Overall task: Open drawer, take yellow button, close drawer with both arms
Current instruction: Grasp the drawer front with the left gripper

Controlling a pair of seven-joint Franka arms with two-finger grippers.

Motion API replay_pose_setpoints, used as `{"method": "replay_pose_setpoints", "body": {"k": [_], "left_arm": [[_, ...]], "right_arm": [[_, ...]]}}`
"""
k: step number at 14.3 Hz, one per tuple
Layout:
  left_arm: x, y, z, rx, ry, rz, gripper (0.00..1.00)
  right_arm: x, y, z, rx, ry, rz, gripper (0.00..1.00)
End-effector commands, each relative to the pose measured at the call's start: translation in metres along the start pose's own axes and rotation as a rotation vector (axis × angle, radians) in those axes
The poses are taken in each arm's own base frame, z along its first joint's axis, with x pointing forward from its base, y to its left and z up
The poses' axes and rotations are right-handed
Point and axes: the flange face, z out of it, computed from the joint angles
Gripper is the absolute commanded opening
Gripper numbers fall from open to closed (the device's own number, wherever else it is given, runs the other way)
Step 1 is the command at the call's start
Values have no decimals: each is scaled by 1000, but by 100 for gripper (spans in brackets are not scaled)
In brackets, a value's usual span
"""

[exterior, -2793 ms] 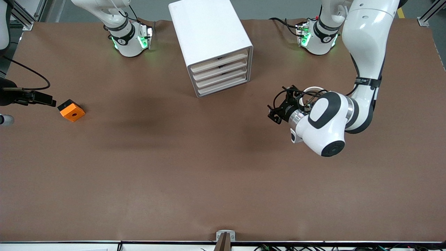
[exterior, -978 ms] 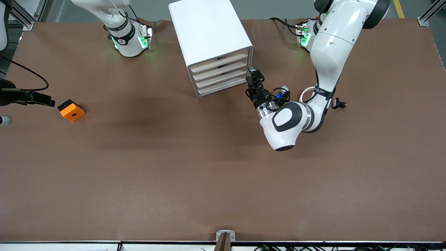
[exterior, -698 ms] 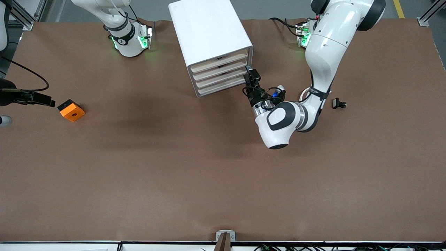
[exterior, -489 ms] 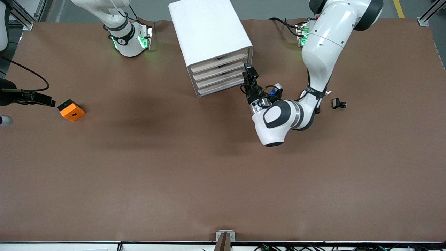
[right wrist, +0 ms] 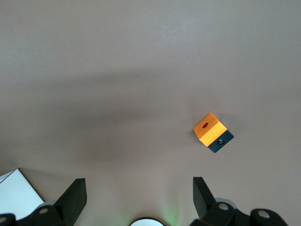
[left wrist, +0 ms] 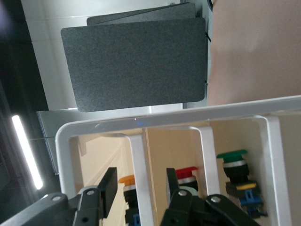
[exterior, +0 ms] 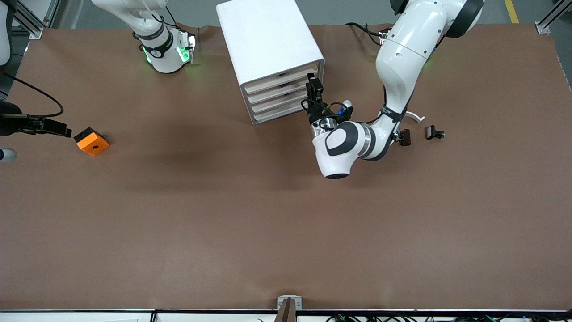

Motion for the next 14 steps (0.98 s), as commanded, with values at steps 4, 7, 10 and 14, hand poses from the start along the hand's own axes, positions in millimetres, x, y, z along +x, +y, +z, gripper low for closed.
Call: {"method": "replay_pose_setpoints", "body": {"k": [4,7,10,14], "left_arm": [[-7,-9,31,32,29,-24,45],[-8,-11,35,33,36,-24,42],[-13,-11,41,31,49,-22,29],[-14,-11,43,32,54,-22,17]], "right_arm": [[-2,-2,-1,8,-2,15,100],[-3,-2,-1,8,-4,24,100],[-3,-2,-1,8,-4,36,100],[-2,0,1,12,-4,45,100]]}}
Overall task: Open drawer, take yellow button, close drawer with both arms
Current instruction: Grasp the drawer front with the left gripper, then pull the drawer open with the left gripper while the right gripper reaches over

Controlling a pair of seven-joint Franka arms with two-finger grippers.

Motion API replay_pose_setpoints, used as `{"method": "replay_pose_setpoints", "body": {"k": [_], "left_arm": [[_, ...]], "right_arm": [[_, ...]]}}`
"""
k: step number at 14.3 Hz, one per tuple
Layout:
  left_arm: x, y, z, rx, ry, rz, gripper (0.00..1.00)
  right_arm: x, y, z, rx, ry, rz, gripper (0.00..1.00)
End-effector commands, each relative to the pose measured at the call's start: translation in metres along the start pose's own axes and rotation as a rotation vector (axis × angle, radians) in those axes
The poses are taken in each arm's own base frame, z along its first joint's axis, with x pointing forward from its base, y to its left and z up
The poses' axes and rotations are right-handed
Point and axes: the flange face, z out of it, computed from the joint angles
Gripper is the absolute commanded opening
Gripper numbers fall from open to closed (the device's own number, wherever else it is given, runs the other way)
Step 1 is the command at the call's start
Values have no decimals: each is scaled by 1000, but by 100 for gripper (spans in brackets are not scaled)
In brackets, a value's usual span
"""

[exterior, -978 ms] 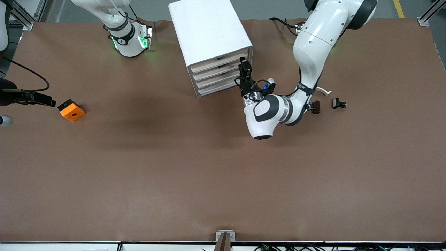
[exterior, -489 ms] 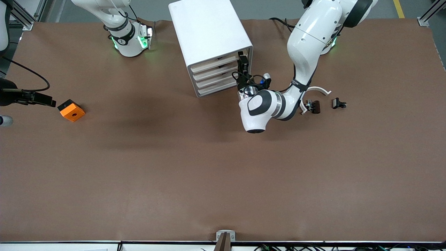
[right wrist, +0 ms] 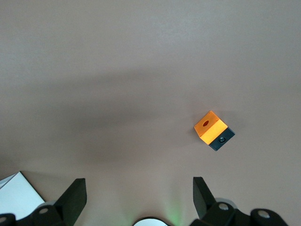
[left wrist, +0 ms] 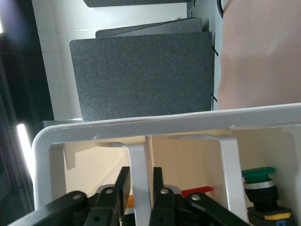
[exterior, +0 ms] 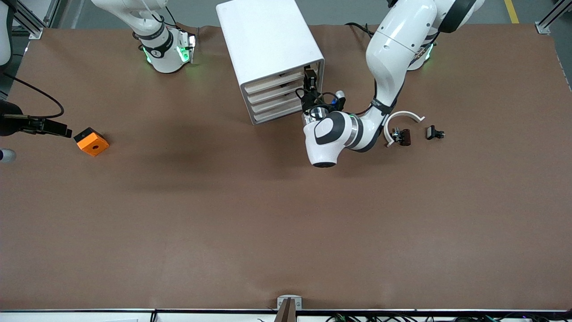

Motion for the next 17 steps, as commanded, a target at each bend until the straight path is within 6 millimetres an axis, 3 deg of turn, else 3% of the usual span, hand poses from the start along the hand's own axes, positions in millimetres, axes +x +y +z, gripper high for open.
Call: {"method": "replay_pose_setpoints", "body": {"k": [1,4,10,14,17], "left_arm": [[-1,-9,6,11,-8,-11,17],[1,-9,3,8,-14,-11,9],[5,-13,-10,-9,-32,-5,7],[17,-19,-40,-32,-80,10,8],[27,-23,-61,-50,-116,20,10]], "right_arm": [[-2,2,1,13,-4,19,100],[-2,-2,1,9,-4,12,100],[-5,-24,-1,0,-6,89,100],[-6,-40,-3,-3,2,119,100],[-9,-73,-3,-14,8,149,100]]}}
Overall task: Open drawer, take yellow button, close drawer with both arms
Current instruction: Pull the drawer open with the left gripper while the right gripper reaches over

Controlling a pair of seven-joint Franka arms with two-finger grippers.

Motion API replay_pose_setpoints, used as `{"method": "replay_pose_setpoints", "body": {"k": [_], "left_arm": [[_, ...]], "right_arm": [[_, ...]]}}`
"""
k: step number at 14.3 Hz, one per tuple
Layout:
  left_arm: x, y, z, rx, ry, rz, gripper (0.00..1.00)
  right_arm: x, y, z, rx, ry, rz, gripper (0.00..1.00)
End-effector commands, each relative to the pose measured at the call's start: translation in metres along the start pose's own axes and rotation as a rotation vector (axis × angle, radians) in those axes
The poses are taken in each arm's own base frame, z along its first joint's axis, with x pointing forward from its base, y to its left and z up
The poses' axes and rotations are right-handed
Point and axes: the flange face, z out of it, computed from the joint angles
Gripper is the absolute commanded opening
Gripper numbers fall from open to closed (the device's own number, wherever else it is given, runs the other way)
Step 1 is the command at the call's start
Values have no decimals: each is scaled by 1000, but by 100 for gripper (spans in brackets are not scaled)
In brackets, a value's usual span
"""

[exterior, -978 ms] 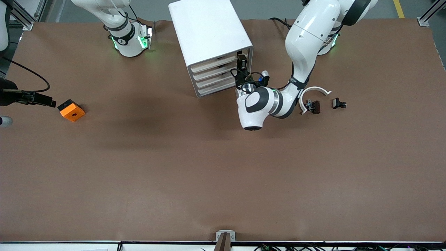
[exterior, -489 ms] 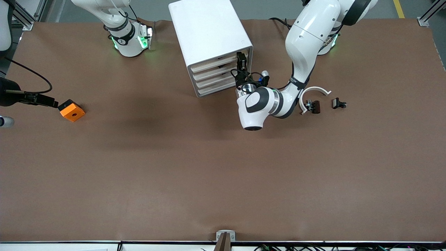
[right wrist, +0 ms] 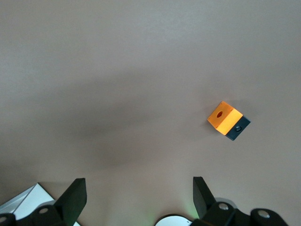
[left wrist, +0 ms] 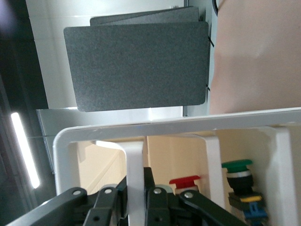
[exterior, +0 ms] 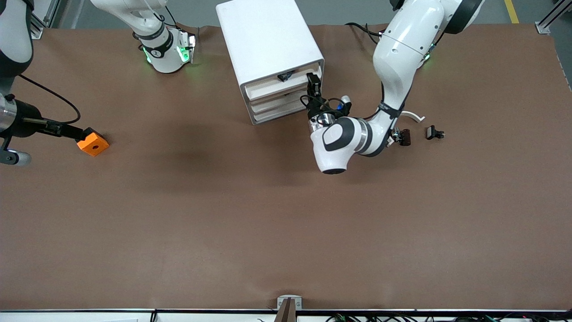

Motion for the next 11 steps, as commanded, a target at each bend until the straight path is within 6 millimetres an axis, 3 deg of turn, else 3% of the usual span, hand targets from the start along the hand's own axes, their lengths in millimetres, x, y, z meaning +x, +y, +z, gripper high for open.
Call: {"method": "replay_pose_setpoints", "body": {"k": [1,4,7,11], "left_arm": [[9,-19,-32,-22,-63,36,12],[24,-18,-51,-27,-103,33,14],[35,-21,-72,-50,-144,40,16],[45,-25,-95,-86,-194,51,18]], "right_arm": [[-11,-33,-4,0,13,59,100],[-28,-86,-4,55,-6,157,100],[-61,-163,-3,40,11,257,100],[-122,-271,3,87,47,382,100]]}}
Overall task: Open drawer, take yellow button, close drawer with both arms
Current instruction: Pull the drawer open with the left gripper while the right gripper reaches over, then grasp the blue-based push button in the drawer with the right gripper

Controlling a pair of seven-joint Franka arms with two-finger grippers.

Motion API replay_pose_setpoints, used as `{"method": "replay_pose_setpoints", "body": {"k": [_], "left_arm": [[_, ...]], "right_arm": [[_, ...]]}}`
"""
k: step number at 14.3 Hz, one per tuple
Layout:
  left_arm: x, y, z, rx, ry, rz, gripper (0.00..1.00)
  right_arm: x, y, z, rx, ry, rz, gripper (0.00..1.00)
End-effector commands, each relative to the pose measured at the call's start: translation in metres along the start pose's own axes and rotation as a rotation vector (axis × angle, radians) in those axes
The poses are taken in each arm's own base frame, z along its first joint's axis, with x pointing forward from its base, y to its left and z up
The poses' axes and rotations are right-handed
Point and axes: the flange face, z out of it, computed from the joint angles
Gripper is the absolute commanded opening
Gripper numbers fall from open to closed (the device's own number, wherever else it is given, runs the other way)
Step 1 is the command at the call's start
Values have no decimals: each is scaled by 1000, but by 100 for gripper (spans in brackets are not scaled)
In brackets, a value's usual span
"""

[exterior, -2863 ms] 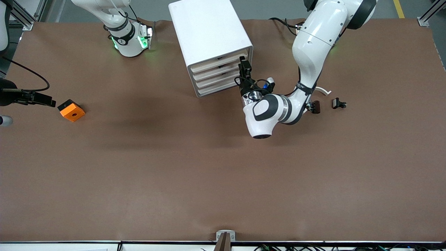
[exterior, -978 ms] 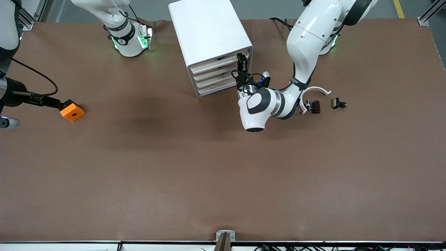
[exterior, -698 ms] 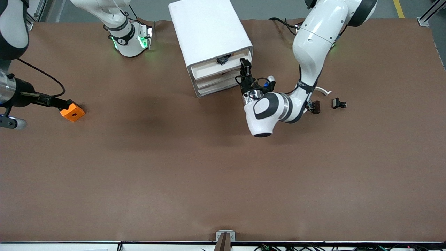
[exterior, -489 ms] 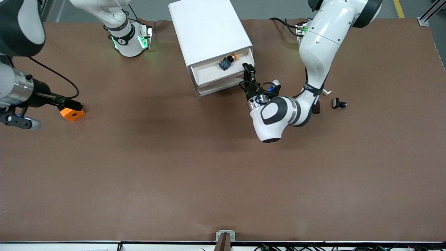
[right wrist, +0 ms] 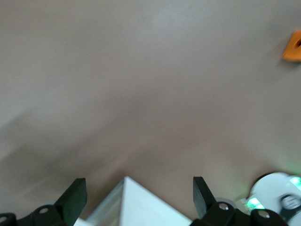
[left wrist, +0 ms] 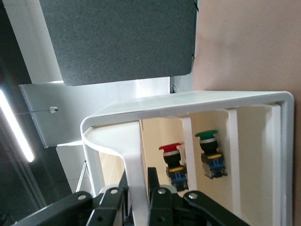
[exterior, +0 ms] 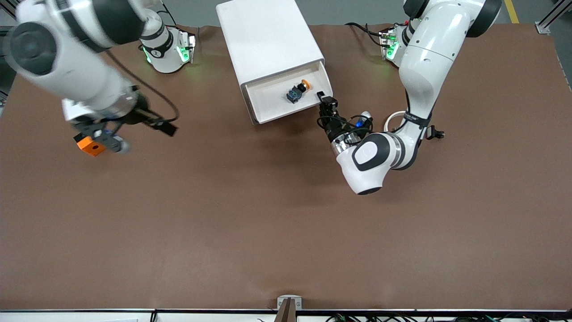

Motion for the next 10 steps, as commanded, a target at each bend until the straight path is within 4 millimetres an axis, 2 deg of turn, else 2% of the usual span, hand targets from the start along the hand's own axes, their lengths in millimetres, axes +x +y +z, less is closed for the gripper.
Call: {"method": "replay_pose_setpoints", "body": {"k": [1,5,8,10], "left_arm": [[6,-12,-26,-22,-54,23,18],[10,-16,-47,-56,-92,37,18],[11,-15,-49,-60,-96,39,23],[11,-15,-49,-63,-98,43,47]], "right_arm": [[-48,-35,1,41,4,78,100],[-122,-91,27,58,22,146,100],[-160,-119,47,66,31,159,100],[-180,-134,64,48,36,144,100]]}}
